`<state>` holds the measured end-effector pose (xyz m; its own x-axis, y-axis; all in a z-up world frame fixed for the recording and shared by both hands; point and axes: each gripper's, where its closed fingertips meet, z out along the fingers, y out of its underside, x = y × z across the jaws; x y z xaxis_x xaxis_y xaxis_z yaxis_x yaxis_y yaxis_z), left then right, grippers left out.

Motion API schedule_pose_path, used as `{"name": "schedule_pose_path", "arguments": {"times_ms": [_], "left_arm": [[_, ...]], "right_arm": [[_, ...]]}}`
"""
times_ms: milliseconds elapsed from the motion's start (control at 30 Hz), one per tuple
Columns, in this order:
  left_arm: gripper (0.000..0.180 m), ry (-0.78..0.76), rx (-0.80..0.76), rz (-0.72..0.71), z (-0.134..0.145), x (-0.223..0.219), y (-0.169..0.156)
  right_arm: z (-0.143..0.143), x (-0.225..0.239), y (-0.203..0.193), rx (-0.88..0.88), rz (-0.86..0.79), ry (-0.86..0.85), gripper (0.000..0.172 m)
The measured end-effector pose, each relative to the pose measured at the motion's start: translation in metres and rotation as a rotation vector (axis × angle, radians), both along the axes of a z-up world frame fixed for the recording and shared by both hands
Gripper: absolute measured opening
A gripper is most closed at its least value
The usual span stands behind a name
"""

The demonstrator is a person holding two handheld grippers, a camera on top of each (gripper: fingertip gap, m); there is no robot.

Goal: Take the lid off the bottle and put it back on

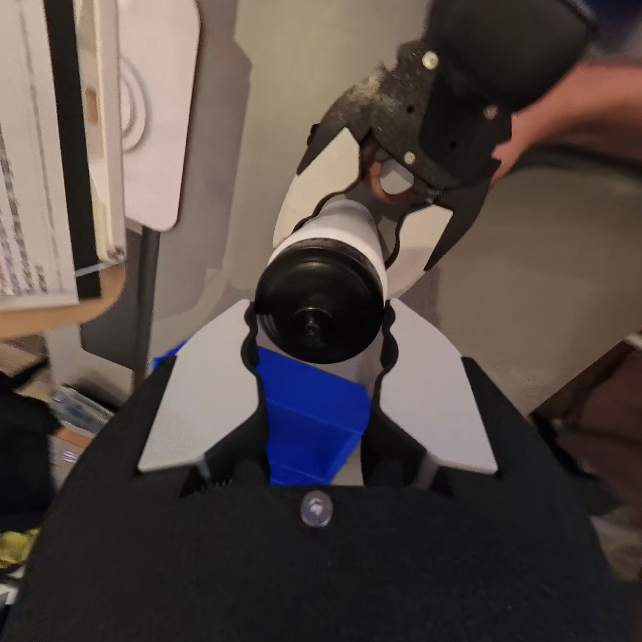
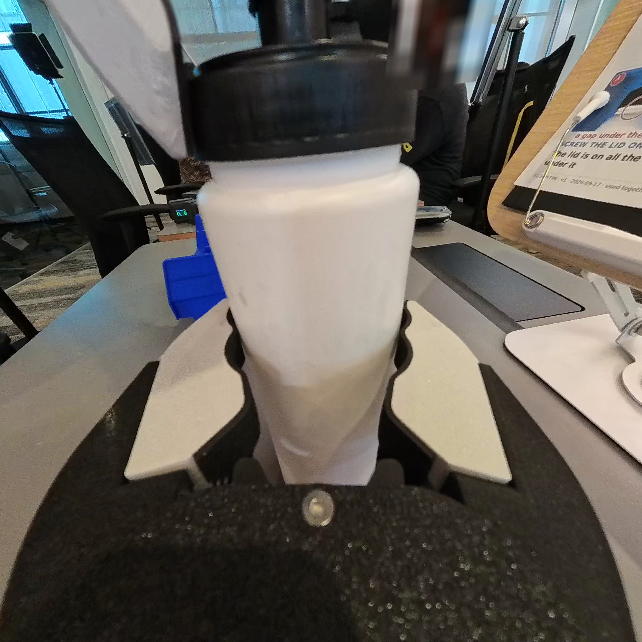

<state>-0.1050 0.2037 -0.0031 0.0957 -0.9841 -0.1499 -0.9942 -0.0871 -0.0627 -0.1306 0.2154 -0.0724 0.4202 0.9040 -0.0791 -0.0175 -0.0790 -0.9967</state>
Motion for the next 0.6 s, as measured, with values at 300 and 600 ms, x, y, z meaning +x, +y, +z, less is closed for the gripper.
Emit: {"name": "schedule_pose_path", "arguments": {"times_ms": [300,600], "left_arm": [[0.071,0.143,0.148,-0.313,0.003,-0.005,0.004],[0.095,-0.164,-0.090,0.350,0.014,0.004,-0.004]], "right_arm": [[0.000,-0.001,0.000,0.003,0.001,0.003,0.086],[0.000,-0.001,0.000,0.001,0.000,-0.001,0.086]]}}
